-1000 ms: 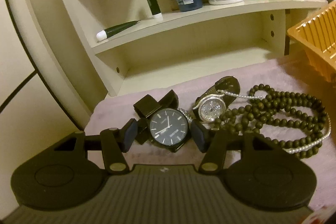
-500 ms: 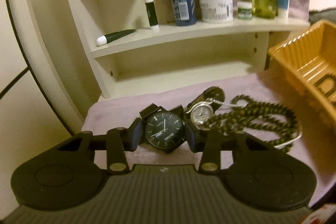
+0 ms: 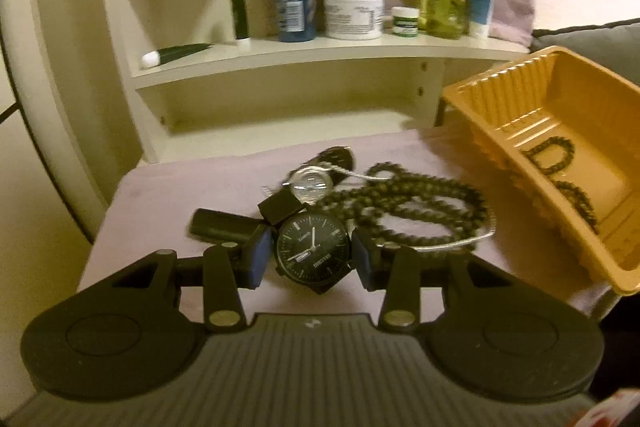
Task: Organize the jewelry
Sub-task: 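Grasp the black square-faced watch by its face with the left gripper, then carry the black watch over the tray and release it inside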
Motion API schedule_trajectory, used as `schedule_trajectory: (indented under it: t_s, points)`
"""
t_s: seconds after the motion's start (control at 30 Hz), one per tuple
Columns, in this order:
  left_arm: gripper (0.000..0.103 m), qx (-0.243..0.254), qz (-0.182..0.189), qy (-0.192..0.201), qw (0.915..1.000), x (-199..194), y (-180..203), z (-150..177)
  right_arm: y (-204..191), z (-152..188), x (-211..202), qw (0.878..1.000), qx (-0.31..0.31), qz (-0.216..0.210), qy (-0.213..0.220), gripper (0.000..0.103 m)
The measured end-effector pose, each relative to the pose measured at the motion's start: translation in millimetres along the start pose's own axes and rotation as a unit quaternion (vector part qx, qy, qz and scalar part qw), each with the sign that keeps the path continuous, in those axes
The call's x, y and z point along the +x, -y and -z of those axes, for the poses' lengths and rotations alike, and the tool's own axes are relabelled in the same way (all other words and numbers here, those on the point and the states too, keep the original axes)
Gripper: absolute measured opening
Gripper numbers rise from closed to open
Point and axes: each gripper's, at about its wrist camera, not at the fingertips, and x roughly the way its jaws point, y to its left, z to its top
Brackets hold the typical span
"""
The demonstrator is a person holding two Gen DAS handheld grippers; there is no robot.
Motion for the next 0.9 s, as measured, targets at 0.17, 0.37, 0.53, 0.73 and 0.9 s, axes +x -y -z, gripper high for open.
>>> schedule_trajectory:
  t_s: [0.17, 0.37, 0.53, 0.73, 0.9]
  points:
    - [0.040, 0.010, 0.011, 0.008, 0.9999, -6, 12, -5, 0, 0, 0, 1.000, 0.001, -0.001, 0.000, 0.005]
    - [0.040, 0.028, 0.006, 0.014, 0.9995, -15, 17, -16, 0, 0, 0, 1.000, 0.002, -0.001, 0.001, 0.005]
    - [0.040, 0.039, 0.012, 0.028, 0.9988, -25, 23, -29, 0, 0, 0, 1.000, 0.002, -0.001, 0.001, 0.005]
    - [0.040, 0.054, 0.043, 0.049, 0.9964, -32, 42, -51, 0, 0, 0, 1.000, 0.003, -0.002, 0.002, 0.005]
    - [0.040, 0.064, 0.081, 0.064, 0.9926, -34, 69, -66, 0, 0, -1, 1.000, 0.005, -0.004, 0.002, 0.005]
